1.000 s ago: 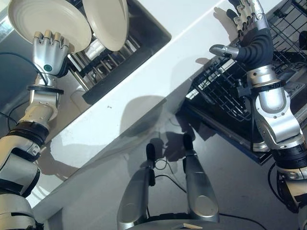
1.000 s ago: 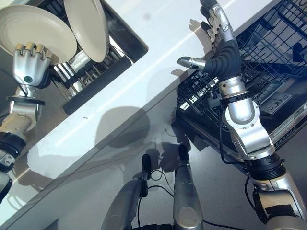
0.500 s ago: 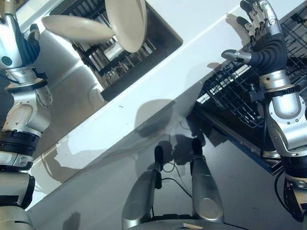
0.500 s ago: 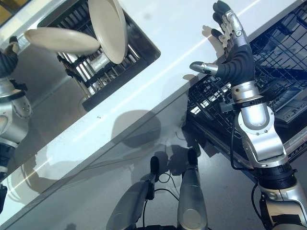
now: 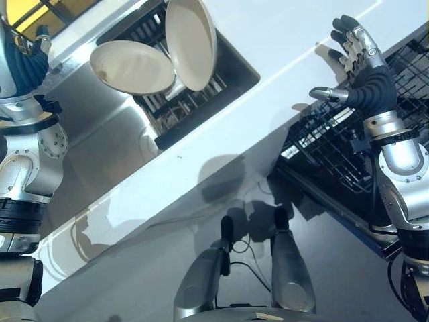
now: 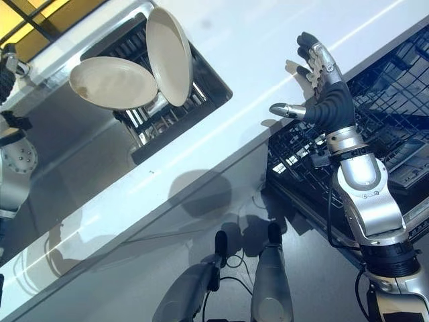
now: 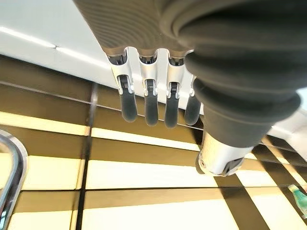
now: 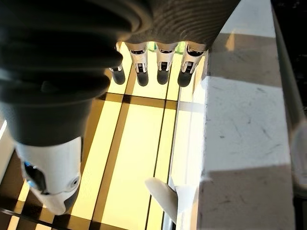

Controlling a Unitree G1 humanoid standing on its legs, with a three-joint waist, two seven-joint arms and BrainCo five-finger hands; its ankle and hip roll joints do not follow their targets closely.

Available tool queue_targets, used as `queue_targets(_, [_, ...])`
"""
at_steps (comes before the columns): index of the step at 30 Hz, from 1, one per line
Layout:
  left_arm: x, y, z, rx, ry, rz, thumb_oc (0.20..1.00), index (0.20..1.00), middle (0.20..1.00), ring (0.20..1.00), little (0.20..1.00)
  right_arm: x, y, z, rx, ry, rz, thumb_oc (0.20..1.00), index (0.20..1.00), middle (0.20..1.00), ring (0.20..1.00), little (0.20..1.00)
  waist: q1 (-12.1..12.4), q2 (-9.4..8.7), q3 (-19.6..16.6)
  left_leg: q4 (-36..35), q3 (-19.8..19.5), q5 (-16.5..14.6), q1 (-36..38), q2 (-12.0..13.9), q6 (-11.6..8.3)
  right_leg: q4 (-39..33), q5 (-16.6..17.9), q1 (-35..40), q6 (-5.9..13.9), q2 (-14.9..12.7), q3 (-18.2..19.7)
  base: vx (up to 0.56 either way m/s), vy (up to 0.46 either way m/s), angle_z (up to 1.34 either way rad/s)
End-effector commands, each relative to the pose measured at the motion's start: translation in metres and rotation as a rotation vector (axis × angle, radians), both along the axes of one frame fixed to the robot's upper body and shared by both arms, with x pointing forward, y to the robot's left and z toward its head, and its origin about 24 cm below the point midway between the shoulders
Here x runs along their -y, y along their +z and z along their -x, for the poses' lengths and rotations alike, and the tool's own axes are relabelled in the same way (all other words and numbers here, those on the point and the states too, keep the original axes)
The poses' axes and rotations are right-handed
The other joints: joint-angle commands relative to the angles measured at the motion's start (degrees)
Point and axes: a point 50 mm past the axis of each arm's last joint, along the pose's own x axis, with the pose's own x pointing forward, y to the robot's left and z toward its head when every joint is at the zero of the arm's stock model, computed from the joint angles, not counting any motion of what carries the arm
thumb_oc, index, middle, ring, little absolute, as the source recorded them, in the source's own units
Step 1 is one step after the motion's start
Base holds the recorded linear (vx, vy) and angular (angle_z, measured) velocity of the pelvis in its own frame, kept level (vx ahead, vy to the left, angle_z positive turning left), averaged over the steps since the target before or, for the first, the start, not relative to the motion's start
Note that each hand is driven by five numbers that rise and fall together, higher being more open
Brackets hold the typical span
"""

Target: Pick up plates and place into dishwasher.

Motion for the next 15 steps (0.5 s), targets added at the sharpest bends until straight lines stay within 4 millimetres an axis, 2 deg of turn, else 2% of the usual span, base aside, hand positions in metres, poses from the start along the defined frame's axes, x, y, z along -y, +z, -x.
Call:
queue_targets(1, [-0.006, 0.018, 0.003, -0.067, 0.102, -0.083, 0.420, 0.420, 0.420, 0.420, 0.420, 0.021, -0.028, -0.004, -0.161, -0.062, -0.036, 1.000, 1.000, 1.000, 1.000, 1.000, -0.55, -1.19, -2.22, 3.83, 0.44, -3.95, 1.44, -2.59, 1.52, -6.50, 1.95, 4.58, -1.35, -0.79, -0.67, 0.00, 0.000, 0.00])
queue_targets(2, [-0.008, 0.015, 0.000, -0.120, 0.124, -0.095, 1.000, 1.000, 1.000, 1.000, 1.000, 0.022, -0.027, -0.004, -0.162, -0.062, -0.033, 1.000, 1.000, 1.000, 1.000, 1.000, -0.73, -1.06, -2.12, 3.90, 0.53, -3.96, 1.42, -2.54, 1.45, -6.43, 2.00, 4.46, -1.27, -0.78, -0.66, 0.00, 0.000, 0.00])
queue_targets(9, [-0.016, -0.018, -0.024, -0.413, 0.224, -0.167, 1.000, 1.000, 1.000, 1.000, 1.000, 0.024, -0.021, -0.007, -0.168, -0.054, -0.014, 1.000, 1.000, 1.000, 1.000, 1.000, -1.92, -0.77, -1.51, 4.67, 0.96, -3.84, 0.99, -2.57, 1.16, -6.17, 2.49, 3.97, -0.99, -0.61, -0.31, 0.00, 0.011, 0.00])
queue_targets(15, [-0.026, -0.044, -0.042, -0.533, 0.278, -0.188, 1.000, 1.000, 1.000, 1.000, 1.000, 0.025, -0.011, -0.014, -0.166, -0.058, 0.027, 1.000, 1.000, 1.000, 1.000, 1.000, -3.50, -0.42, -0.18, 6.10, 2.11, -3.73, -0.11, -2.88, 0.79, -5.60, 3.23, 2.45, -0.95, -0.63, 0.45, 0.02, 0.088, -0.01])
